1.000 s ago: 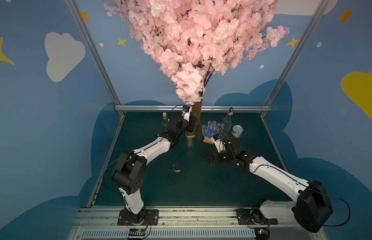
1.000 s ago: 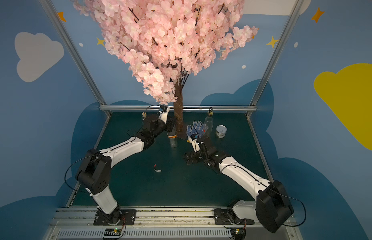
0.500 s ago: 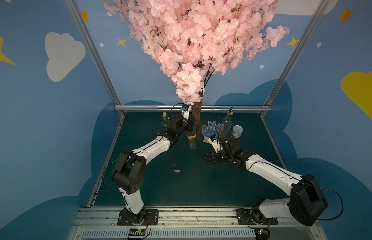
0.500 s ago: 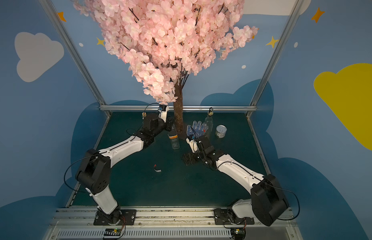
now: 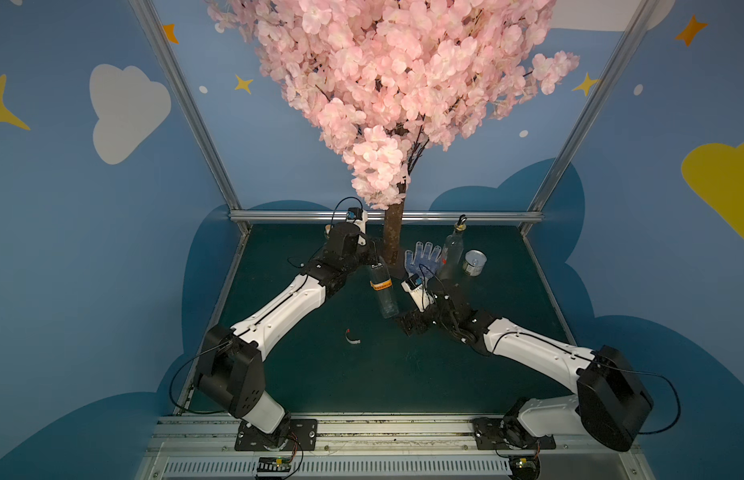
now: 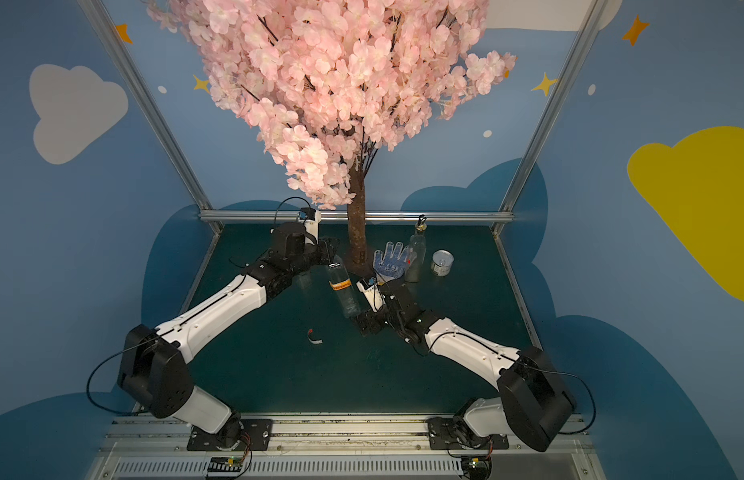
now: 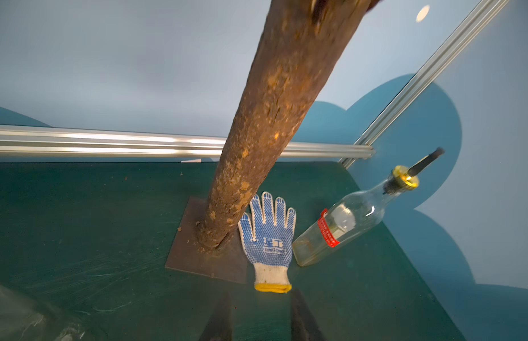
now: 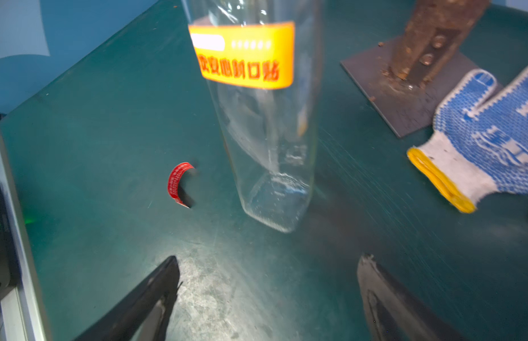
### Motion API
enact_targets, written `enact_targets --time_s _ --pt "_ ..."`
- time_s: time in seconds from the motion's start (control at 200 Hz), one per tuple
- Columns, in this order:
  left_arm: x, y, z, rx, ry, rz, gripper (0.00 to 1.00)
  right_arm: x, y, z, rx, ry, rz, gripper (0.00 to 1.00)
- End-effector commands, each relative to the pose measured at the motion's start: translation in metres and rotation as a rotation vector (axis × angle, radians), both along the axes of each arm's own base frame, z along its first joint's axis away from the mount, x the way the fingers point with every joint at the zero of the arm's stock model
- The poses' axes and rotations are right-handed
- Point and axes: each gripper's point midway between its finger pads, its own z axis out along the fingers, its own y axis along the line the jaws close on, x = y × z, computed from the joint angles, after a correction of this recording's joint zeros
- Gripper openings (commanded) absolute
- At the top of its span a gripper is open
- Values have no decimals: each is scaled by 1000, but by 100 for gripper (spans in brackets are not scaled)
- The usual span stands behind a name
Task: Remove the label from the bottle
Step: Pick up the bottle from the center of the board.
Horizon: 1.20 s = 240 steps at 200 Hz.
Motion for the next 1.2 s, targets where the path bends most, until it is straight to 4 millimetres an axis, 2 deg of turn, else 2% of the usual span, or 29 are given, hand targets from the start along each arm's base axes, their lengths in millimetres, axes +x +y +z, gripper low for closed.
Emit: enact_targets --time_s 0.0,0.375,0.651,0.766,0.861,0.991,1.196 --pt "-16 2 23 -116 15 10 2 6 13 21 49 -152 10 94" --pt "-50 0 20 -190 71 -11 2 26 26 28 22 -308 -44 94" --pt "-58 0 35 -253 57 -23 2 26 35 31 41 -315 -39 91" --pt "-60 -2 33 -277 72 -33 2 28 38 31 34 -317 -39 87" --pt "-62 -1 32 -295 80 -34 2 28 38 29 32 -317 -42 79" --pt "-65 -2 33 -313 85 -40 2 30 37 28 32 -321 -54 63" --pt "-66 -5 33 -333 89 -52 2 27 37 28 43 -315 -49 28"
